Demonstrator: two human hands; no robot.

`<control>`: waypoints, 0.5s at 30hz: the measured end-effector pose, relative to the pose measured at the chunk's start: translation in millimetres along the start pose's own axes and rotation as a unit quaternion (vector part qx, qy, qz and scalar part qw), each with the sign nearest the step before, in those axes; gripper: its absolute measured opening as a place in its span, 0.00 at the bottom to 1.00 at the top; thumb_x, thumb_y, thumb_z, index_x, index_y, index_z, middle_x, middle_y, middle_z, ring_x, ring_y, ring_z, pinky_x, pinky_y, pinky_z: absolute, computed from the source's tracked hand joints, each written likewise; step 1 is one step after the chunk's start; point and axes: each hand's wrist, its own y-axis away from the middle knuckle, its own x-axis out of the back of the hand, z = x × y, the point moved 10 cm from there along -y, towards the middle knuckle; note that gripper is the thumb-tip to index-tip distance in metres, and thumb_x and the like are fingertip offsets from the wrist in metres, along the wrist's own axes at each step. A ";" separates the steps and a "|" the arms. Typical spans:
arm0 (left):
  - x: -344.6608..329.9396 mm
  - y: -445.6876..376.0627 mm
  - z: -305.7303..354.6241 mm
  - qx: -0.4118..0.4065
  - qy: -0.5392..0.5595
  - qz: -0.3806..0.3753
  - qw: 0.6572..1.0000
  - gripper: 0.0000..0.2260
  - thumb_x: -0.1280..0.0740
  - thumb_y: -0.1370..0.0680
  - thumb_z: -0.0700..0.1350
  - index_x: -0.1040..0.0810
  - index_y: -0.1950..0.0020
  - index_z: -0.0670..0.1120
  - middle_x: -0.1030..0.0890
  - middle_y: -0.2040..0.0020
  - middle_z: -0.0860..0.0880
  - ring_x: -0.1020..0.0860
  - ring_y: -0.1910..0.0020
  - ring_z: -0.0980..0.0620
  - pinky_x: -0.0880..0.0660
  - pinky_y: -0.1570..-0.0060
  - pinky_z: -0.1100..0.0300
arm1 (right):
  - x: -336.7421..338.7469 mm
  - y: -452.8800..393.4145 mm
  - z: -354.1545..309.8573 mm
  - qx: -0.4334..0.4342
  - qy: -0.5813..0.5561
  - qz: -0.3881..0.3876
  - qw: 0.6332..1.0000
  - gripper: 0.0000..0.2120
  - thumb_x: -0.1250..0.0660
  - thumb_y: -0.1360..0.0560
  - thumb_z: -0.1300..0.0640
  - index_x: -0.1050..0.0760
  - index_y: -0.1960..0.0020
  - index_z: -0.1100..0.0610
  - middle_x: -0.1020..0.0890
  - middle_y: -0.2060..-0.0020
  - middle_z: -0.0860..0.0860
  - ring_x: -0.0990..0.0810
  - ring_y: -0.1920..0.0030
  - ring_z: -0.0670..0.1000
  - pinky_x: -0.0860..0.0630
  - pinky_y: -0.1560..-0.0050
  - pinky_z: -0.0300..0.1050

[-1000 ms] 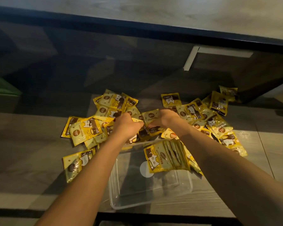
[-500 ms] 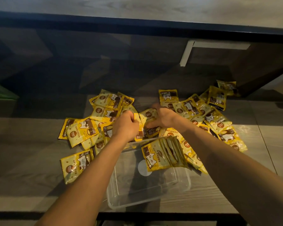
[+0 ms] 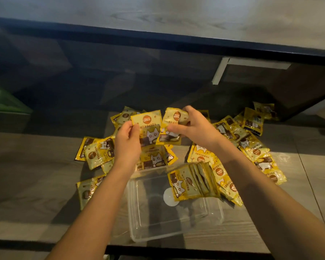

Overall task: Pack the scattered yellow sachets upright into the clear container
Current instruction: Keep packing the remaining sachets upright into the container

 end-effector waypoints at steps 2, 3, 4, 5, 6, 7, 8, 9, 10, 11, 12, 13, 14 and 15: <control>3.9 2.3 6.9 -0.007 0.024 -0.028 0.999 0.10 0.40 0.16 0.51 0.21 0.50 0.60 0.17 0.51 0.56 0.19 0.50 0.58 0.21 0.48 0.55 | -18.5 5.0 -15.6 0.013 0.013 -0.022 1.000 0.37 0.25 0.31 0.44 0.38 0.30 0.52 0.19 0.45 0.47 0.18 0.46 0.45 0.18 0.47 0.50; 5.5 4.3 10.9 -0.016 0.027 -0.046 0.998 0.11 0.41 0.16 0.52 0.21 0.52 0.65 0.17 0.51 0.58 0.19 0.49 0.59 0.22 0.46 0.54 | -26.4 6.0 -23.0 0.025 0.037 -0.015 0.999 0.33 0.25 0.31 0.43 0.36 0.33 0.52 0.19 0.48 0.45 0.18 0.49 0.45 0.17 0.51 0.47; 6.1 7.7 15.5 -0.021 0.030 -0.066 0.997 0.13 0.41 0.17 0.54 0.21 0.55 0.68 0.17 0.54 0.62 0.19 0.50 0.61 0.22 0.47 0.54 | -33.7 6.7 -29.7 0.037 0.063 -0.002 0.997 0.29 0.25 0.31 0.43 0.34 0.38 0.51 0.20 0.51 0.44 0.19 0.51 0.44 0.18 0.55 0.43; 6.1 10.3 15.9 -0.014 0.032 -0.089 0.995 0.14 0.41 0.17 0.56 0.21 0.58 0.71 0.17 0.56 0.66 0.19 0.51 0.64 0.23 0.48 0.55 | -41.0 6.5 -35.3 0.046 0.085 0.009 0.995 0.27 0.25 0.31 0.42 0.35 0.42 0.50 0.22 0.53 0.42 0.20 0.53 0.43 0.20 0.59 0.38; 6.2 13.8 15.4 -0.003 0.033 -0.117 0.993 0.14 0.40 0.19 0.58 0.22 0.60 0.74 0.18 0.57 0.69 0.20 0.52 0.66 0.24 0.48 0.56 | -48.9 5.3 -39.4 0.053 0.103 0.016 0.993 0.26 0.25 0.32 0.41 0.35 0.44 0.50 0.24 0.55 0.42 0.22 0.55 0.43 0.24 0.63 0.34; 6.3 16.2 12.7 0.007 0.033 -0.145 0.989 0.12 0.37 0.20 0.59 0.22 0.59 0.75 0.19 0.57 0.72 0.20 0.51 0.68 0.24 0.47 0.56 | -56.3 3.2 -43.4 0.062 0.115 0.021 0.991 0.26 0.26 0.32 0.40 0.35 0.46 0.51 0.25 0.57 0.42 0.23 0.57 0.43 0.27 0.67 0.32; 6.8 18.7 9.5 0.012 0.034 -0.177 0.984 0.07 0.34 0.22 0.59 0.21 0.55 0.75 0.18 0.53 0.71 0.20 0.49 0.68 0.25 0.45 0.56 | -63.0 1.3 -46.7 0.071 0.123 0.025 0.990 0.25 0.26 0.31 0.40 0.35 0.47 0.52 0.25 0.58 0.43 0.24 0.59 0.44 0.30 0.70 0.31; 8.2 21.1 5.1 0.021 0.042 -0.210 0.977 0.08 0.30 0.25 0.60 0.21 0.47 0.72 0.17 0.48 0.67 0.20 0.46 0.66 0.24 0.42 0.53 | -69.9 -1.8 -49.1 0.081 0.124 0.024 0.989 0.24 0.27 0.30 0.41 0.35 0.47 0.53 0.26 0.60 0.44 0.25 0.61 0.45 0.32 0.72 0.29; 12.6 20.8 -0.6 0.032 0.052 -0.229 0.972 0.19 0.27 0.29 0.62 0.23 0.39 0.68 0.18 0.42 0.63 0.20 0.41 0.62 0.25 0.38 0.50 | -78.2 -4.4 -50.0 0.087 0.123 0.011 0.989 0.24 0.28 0.29 0.41 0.35 0.47 0.54 0.26 0.60 0.44 0.26 0.62 0.44 0.32 0.73 0.29; 18.2 20.2 -4.7 0.041 0.061 -0.236 0.969 0.30 0.25 0.33 0.65 0.26 0.33 0.65 0.19 0.38 0.60 0.21 0.38 0.59 0.26 0.36 0.48 | -87.4 -6.7 -48.8 0.084 0.116 -0.016 0.990 0.25 0.28 0.29 0.40 0.35 0.46 0.54 0.25 0.59 0.45 0.25 0.61 0.44 0.31 0.71 0.29; 24.0 19.3 -8.0 0.047 0.060 -0.237 0.969 0.35 0.24 0.35 0.66 0.29 0.30 0.63 0.20 0.37 0.59 0.22 0.36 0.58 0.26 0.35 0.48 | -97.3 -7.8 -45.4 0.071 0.096 -0.054 0.991 0.26 0.30 0.28 0.39 0.35 0.43 0.55 0.24 0.56 0.45 0.24 0.59 0.44 0.28 0.67 0.31; 28.1 18.7 -10.0 0.041 0.049 -0.237 0.969 0.34 0.25 0.33 0.64 0.29 0.29 0.62 0.20 0.36 0.58 0.22 0.36 0.56 0.26 0.35 0.48 | -106.1 -7.2 -40.3 0.047 0.046 -0.098 0.993 0.28 0.32 0.27 0.37 0.35 0.38 0.55 0.23 0.52 0.46 0.23 0.56 0.45 0.25 0.62 0.33; 31.4 18.4 -9.3 0.030 0.042 -0.236 0.970 0.28 0.26 0.28 0.60 0.28 0.30 0.61 0.19 0.37 0.56 0.21 0.37 0.54 0.25 0.36 0.47 | -111.8 -5.4 -33.2 0.007 -0.029 -0.137 0.990 0.31 0.36 0.26 0.34 0.34 0.34 0.56 0.22 0.48 0.47 0.22 0.54 0.46 0.22 0.57 0.37; 35.7 16.3 -12.4 0.027 0.043 -0.227 0.973 0.20 0.28 0.24 0.53 0.25 0.33 0.61 0.17 0.39 0.55 0.20 0.39 0.53 0.24 0.38 0.47 | -113.4 -4.7 -24.8 -0.038 -0.105 -0.158 0.981 0.32 0.41 0.26 0.31 0.31 0.33 0.54 0.21 0.45 0.50 0.20 0.53 0.47 0.21 0.56 0.40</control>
